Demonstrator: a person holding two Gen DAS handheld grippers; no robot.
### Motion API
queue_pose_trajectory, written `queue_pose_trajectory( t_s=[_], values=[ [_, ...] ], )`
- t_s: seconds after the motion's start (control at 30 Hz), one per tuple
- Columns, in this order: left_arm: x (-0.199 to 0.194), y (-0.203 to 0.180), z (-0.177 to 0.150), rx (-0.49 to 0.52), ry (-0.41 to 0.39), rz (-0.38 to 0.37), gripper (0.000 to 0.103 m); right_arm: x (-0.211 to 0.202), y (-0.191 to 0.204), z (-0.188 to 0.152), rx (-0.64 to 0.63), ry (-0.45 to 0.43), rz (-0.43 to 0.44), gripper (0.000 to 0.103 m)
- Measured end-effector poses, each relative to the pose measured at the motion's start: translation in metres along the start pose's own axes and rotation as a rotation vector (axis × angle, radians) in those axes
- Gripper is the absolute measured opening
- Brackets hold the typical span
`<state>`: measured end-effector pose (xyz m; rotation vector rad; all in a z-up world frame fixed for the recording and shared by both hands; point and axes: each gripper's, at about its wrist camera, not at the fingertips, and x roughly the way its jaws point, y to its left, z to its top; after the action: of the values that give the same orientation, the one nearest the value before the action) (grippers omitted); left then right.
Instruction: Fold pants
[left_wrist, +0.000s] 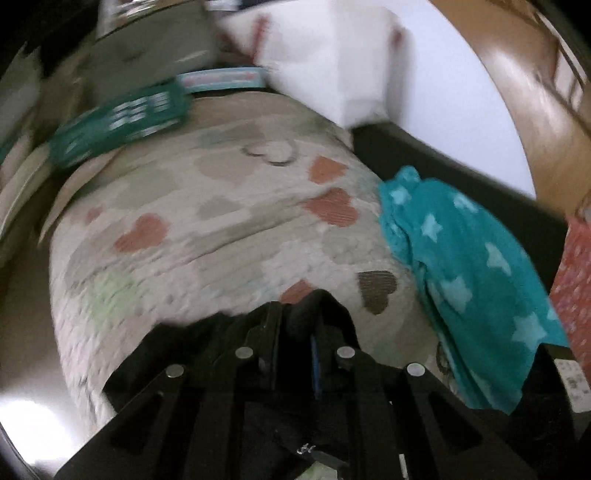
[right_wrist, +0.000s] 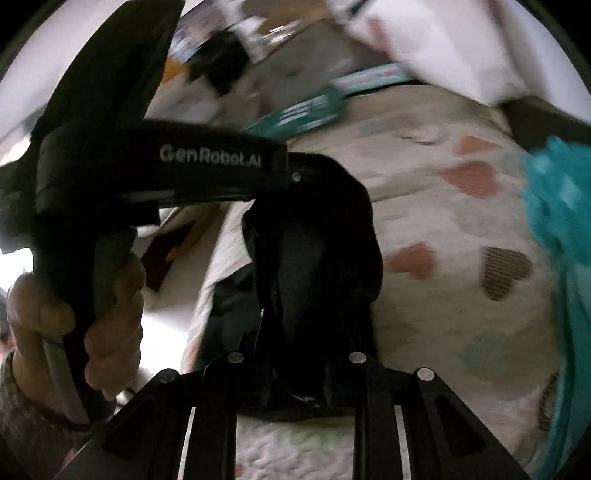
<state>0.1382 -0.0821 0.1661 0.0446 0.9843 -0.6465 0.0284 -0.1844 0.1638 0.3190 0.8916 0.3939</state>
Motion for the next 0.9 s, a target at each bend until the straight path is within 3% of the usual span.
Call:
queue_pose_trajectory(
  t_s=[0.2,0.33,0.4,0.47,0.5,0.53,0.6,0.67,0.8,0.9],
  values=[
    [-0.033,0.1,-0.065,-0.258,-0.069,-0.028,0.012,0.051,0.067,-0.009,-0.189,0.127,0.009,0.023],
    [-0.023,0.164,-0.113,-0.432,-0.064,0.01,0.012,0.096,0.097,-0.03,-0.328,0.224,-0.028,0.024],
    [-0.015,0.189,-0.129,-0.505,-0.04,0.023,0.016,0.113,0.109,-0.042,-0.403,0.264,-0.056,0.03],
    [-0.01,0.209,-0.14,-0.582,-0.006,0.003,0.029,0.119,0.116,-0.053,-0.445,0.289,-0.061,0.043],
    [-0.011,0.215,-0.142,-0.604,-0.006,-0.014,0.031,0.117,0.12,-0.056,-0.448,0.293,-0.045,0.057],
    [-0.015,0.218,-0.143,-0.615,-0.013,-0.03,0.033,0.111,0.123,-0.057,-0.451,0.292,-0.028,0.066],
    [-0.023,0.216,-0.142,-0.606,-0.03,-0.034,0.036,0.098,0.128,-0.062,-0.478,0.294,-0.009,0.069],
    [-0.031,0.209,-0.143,-0.574,-0.041,0.003,0.043,0.085,0.13,-0.064,-0.502,0.311,0.009,0.069],
    [-0.041,0.2,-0.145,-0.518,-0.039,0.075,0.045,0.059,0.115,-0.06,-0.479,0.309,0.013,0.07],
    [-0.049,0.213,-0.154,-0.58,-0.048,0.106,0.046,0.048,0.098,-0.046,-0.427,0.277,-0.02,0.07]
  ],
)
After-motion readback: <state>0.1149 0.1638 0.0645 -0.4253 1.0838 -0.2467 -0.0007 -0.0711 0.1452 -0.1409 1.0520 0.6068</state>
